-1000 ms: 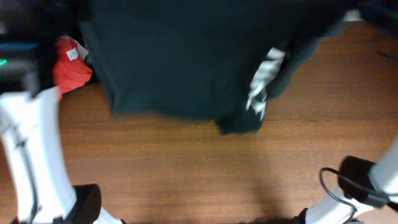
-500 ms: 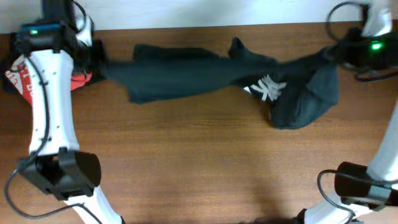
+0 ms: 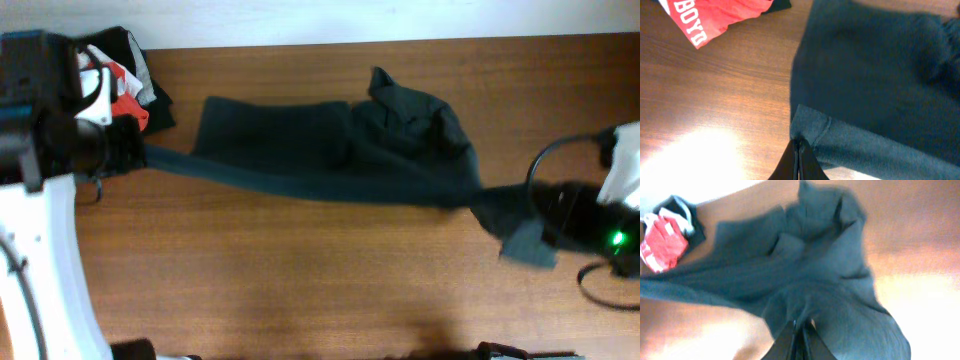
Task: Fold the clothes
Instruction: 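Lift the t-shirt with both grippers, stretch and lay it flat, then grasp the bottom hem of the t-shirt with both grippers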
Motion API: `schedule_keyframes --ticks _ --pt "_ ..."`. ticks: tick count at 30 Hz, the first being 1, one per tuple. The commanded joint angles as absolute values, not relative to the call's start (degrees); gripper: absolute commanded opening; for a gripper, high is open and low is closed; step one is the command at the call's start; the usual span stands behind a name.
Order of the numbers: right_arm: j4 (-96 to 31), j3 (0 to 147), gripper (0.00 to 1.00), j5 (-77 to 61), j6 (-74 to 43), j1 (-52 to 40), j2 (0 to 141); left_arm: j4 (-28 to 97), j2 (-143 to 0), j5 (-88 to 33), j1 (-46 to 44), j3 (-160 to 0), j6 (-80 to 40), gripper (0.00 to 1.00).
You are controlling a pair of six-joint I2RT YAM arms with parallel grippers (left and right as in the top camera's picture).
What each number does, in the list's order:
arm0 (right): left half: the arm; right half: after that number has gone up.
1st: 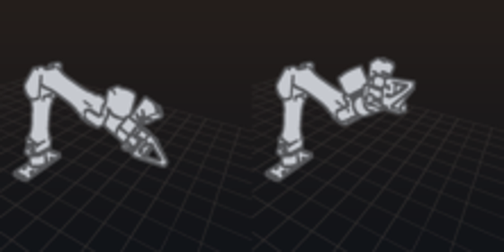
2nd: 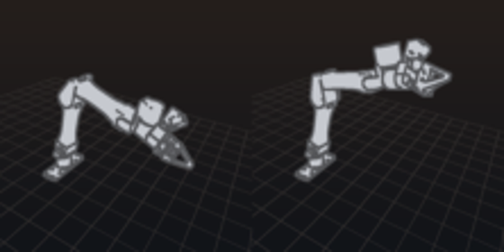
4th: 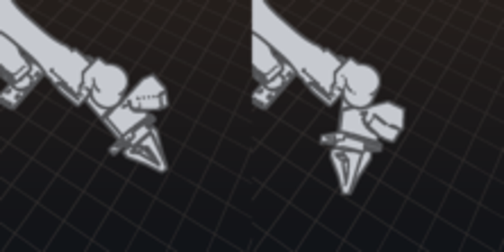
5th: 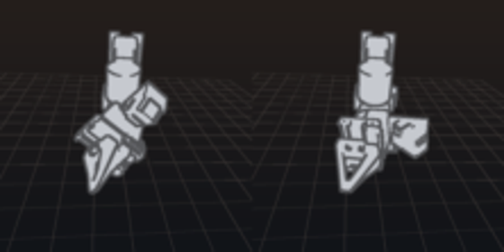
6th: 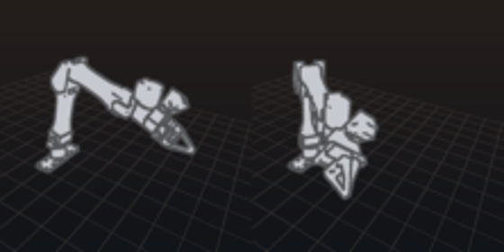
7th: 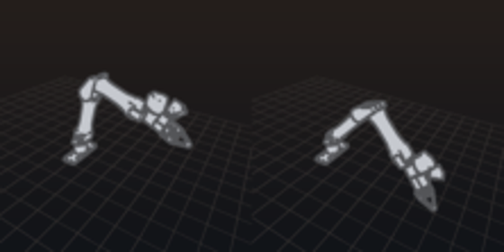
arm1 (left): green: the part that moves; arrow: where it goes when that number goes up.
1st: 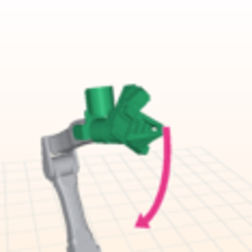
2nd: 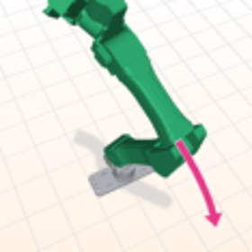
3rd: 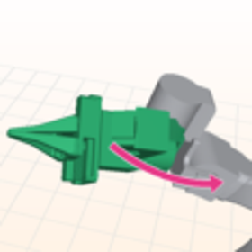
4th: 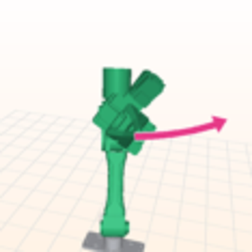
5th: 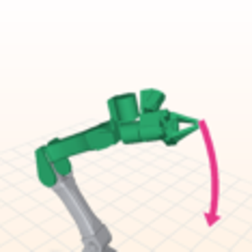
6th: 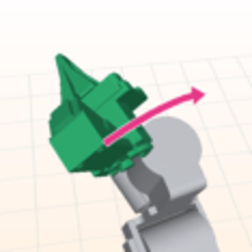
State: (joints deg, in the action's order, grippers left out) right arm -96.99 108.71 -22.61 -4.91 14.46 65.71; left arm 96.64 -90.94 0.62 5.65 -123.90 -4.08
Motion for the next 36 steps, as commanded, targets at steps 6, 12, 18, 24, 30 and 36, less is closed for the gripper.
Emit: schedule_keyframes --ticks 6,12,18,24,30,36 --pt "-97.32 83.81 0.09 -21.78 -4.86 14.15 53.56 96.71 -76.6 -0.73 6.07 -104.71 -3.81 0.0" --pt "-97.32 79.96 0.67 -21.82 -4.84 14.15 53.87 96.71 -66.83 -2.76 6.07 -95.2 -3.79 0.99" --pt "-97.34 75.96 0.73 -24.32 -3.22 14.13 53.69 96.44 -67.9 -2.63 6.07 -93.97 -3.79 0.99" --pt "-96.53 63.26 0.59 -30.79 2.22 14.13 53.28 88.51 -68.51 -3.68 6.07 -81.91 -3.81 0.99" --pt "-91.48 54.63 0.59 -32.82 1.5 9.34 52.75 77.91 -68.58 -9.91 6.07 -69.97 -3.81 0.99" --pt "-81.21 54.37 0.59 -23.51 -17.17 -7.16 52.86 76.71 -68.58 -9.89 6.07 -69.25 -3.81 0.99"
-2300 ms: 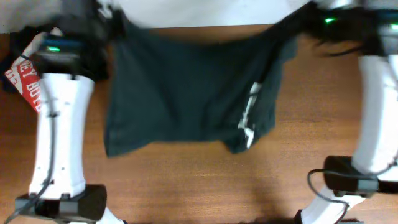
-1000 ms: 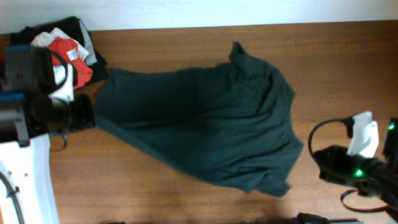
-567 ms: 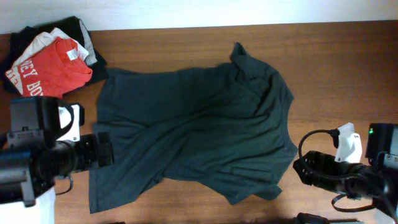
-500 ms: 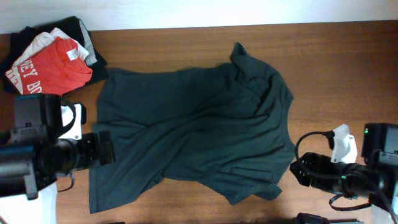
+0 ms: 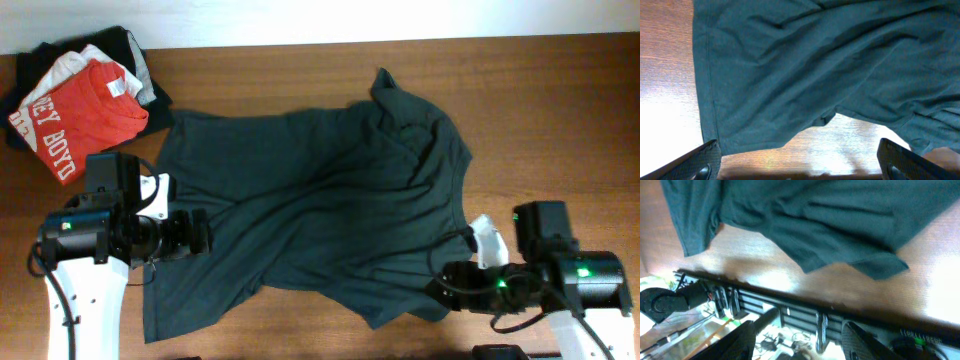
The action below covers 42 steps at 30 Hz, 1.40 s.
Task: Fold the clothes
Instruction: 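Grasp the bottom hem of the t-shirt with both grippers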
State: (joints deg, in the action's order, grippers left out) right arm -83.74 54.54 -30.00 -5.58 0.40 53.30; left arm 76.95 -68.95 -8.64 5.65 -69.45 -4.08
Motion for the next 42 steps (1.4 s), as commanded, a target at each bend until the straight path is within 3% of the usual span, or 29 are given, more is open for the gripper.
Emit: schedule_keyframes --ticks 1,5,7,9,14,20,26,29,38,40,42 --pt "-80.07 54.37 0.59 -19.77 -21.26 -11.7 53.28 76.71 -68.58 -9.89 6.07 -69.25 -3.79 0.99" --pt "-78.19 54.28 0.6 -5.67 -39.2 -29.87 57.95 76.71 -68.58 -9.89 6.07 -69.25 -3.81 0.99" --pt "-74.63 54.28 0.66 -2.26 -47.27 -40.95 63.35 76.73 -68.58 -9.87 6.07 -69.25 -3.79 0.99" --pt "-71.92 54.28 0.7 -1.56 -49.36 -46.17 67.96 76.73 -68.58 -9.87 6.07 -69.25 -3.79 0.99" --pt "-69.56 54.28 0.77 0.47 -54.28 -48.75 81.28 76.75 -68.58 -9.63 6.07 -69.25 -3.77 0.99" --pt "-62.67 54.28 0.76 -6.13 -43.64 -49.36 92.49 76.71 -68.58 -9.63 6.07 -69.25 -3.77 0.99" --pt "-57.56 54.24 0.75 -6.9 -41.08 -53.3 94.13 76.73 -68.58 -9.63 6.07 -69.25 -3.77 0.99" --pt "-55.27 53.67 0.68 -6.96 -41.12 -53.3 94.13 76.77 -68.58 -9.65 6.07 -69.25 -3.77 0.99" --pt "-50.04 45.69 0.63 -6.98 -42.0 -53.23 94.13 77.14 -68.58 -9.63 6.07 -69.25 -3.75 0.99" --pt "-50.04 45.54 0.57 -6.9 -42.24 -53.23 94.13 77.12 -68.58 -9.63 6.07 -69.23 -3.75 0.99" --pt "-49.6 45.54 0.34 -6.83 -42.24 -53.19 94.13 77.12 -68.58 -9.63 6.07 -69.25 -3.75 0.99"
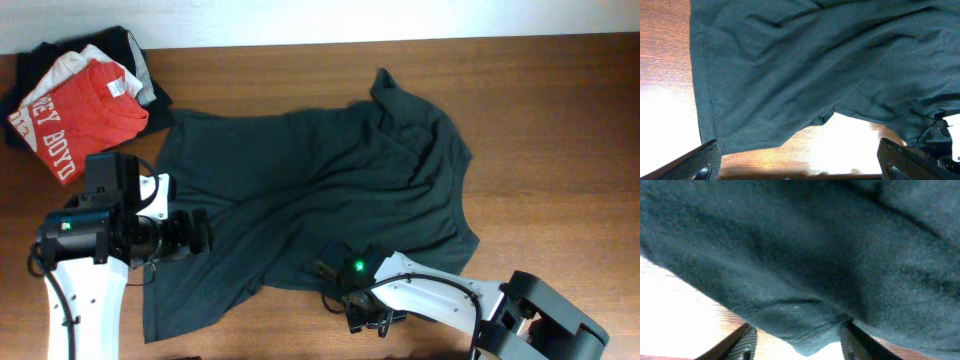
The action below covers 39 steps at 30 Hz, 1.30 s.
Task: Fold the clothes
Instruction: 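Grasp the bottom hem of the t-shirt with both grippers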
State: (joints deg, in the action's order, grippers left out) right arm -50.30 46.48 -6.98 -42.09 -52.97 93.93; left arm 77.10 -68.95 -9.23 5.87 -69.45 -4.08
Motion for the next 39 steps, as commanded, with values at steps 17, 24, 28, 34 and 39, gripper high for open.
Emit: schedule_keyframes --ticks 17,24,28,34,39 --pt "-66.3 45.82 0.04 -5.98 -40.21 -34.46 67.75 76.47 -68.58 -9.65 6.07 -69.23 -3.77 0.99" --pt "-75.59 46.09 0.04 -6.07 -38.22 -27.05 51.94 74.32 -68.58 -9.67 6.07 -66.61 -3.79 0.99" --pt "-77.17 46.11 0.06 -6.44 -36.62 -26.5 50.98 70.41 -69.76 -9.67 6.07 -60.49 -3.79 0.99" --pt "-77.47 55.29 0.06 -5.76 -34.96 -26.5 50.98 69.84 -77.03 -11.42 6.07 -59.05 -3.81 0.99" --pt "-79.88 58.52 0.08 -3.29 -34.72 -26.5 51.05 68.84 -81.23 -11.42 6.07 -59.05 -3.79 0.99"
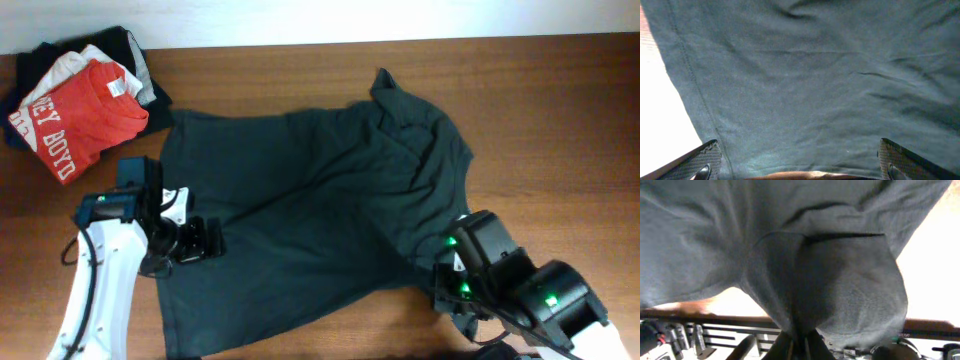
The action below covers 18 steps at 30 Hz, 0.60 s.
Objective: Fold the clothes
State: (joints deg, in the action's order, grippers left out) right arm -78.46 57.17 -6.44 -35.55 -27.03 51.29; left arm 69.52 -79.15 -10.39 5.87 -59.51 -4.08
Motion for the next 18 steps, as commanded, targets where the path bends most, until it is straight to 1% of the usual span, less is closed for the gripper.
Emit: schedule_keyframes --ticks 1,6,12,14,17,18 --pt "-80.62 58.52 0.08 -2.11 -34.74 -26.5 51.51 68.18 -81.49 -11.42 6.07 -59.05 -3.81 0.99" --pt "-82.85 58.52 0.08 -1.28 -34.74 -26.5 54.72 66.76 -81.87 -14.41 6.07 -59.05 -3.79 0.99" --pt "-82.26 58.52 0.08 -2.96 -34.72 -26.5 59.48 70.41 -81.84 -22.44 4.93 -59.07 -2.92 0.99" --pt "-81.06 58.52 0.08 -2.98 -34.74 -26.5 61.28 71.57 -81.84 -22.87 1.67 -59.07 -2.92 0.98" --pt "-78.54 58.52 0.1 -2.92 -34.74 -26.5 63.79 71.92 -81.84 -22.92 -7.01 -59.07 -3.2 0.98" --pt "-77.69 58.52 0.11 -2.72 -34.72 -26.5 64.71 71.66 -81.84 -22.85 -9.56 -59.07 -4.36 0.93"
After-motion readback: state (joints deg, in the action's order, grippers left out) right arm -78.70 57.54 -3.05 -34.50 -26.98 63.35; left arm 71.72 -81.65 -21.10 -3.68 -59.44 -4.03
